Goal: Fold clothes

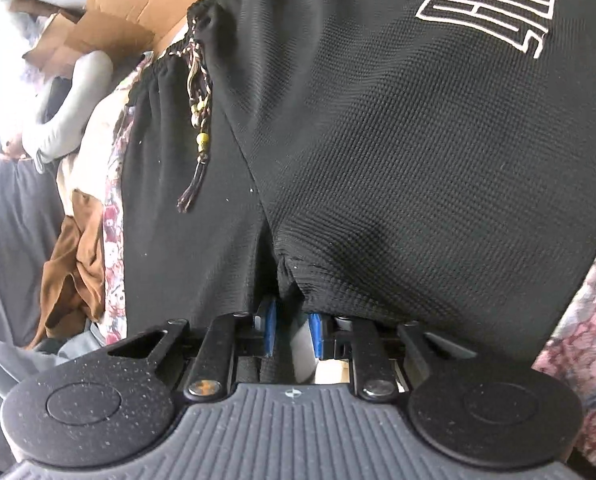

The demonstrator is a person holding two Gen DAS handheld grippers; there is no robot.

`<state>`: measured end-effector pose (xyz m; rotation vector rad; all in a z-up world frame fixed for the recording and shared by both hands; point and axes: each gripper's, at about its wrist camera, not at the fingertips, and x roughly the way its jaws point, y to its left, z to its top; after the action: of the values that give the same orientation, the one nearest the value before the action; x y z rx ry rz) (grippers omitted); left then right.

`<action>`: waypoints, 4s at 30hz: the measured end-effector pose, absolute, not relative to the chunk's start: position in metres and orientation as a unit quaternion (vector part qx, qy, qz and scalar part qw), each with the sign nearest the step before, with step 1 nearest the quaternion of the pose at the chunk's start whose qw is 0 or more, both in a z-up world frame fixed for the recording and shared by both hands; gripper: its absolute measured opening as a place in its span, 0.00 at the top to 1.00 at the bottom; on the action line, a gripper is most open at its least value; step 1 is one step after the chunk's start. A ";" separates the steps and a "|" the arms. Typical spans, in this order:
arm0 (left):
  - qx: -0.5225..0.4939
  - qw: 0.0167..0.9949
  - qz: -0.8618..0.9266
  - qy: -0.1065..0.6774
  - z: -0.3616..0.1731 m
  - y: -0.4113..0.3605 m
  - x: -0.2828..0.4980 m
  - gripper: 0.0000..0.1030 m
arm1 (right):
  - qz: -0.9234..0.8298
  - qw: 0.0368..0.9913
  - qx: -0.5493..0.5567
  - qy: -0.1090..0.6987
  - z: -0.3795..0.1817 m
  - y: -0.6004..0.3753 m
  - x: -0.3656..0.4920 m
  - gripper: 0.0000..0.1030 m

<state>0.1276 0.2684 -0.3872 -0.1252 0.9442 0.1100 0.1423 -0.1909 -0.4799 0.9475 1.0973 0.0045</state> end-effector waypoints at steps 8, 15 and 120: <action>-0.055 0.887 0.051 0.455 -0.388 0.268 0.128 0.93 | -0.012 0.763 0.426 0.486 -0.473 -0.199 0.141 1.00; -0.056 0.887 0.051 0.455 -0.390 0.268 0.129 0.93 | -0.021 0.763 0.437 0.476 -0.471 -0.211 0.137 1.00; -0.412 0.728 -0.073 0.543 -0.448 0.175 0.038 1.00 | 0.156 0.761 0.267 0.570 -0.412 -0.149 0.103 0.98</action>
<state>0.0382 0.1747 -0.4475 -0.9082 1.1967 -0.1599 0.1032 -0.1491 -0.4116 0.5808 1.2414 0.3403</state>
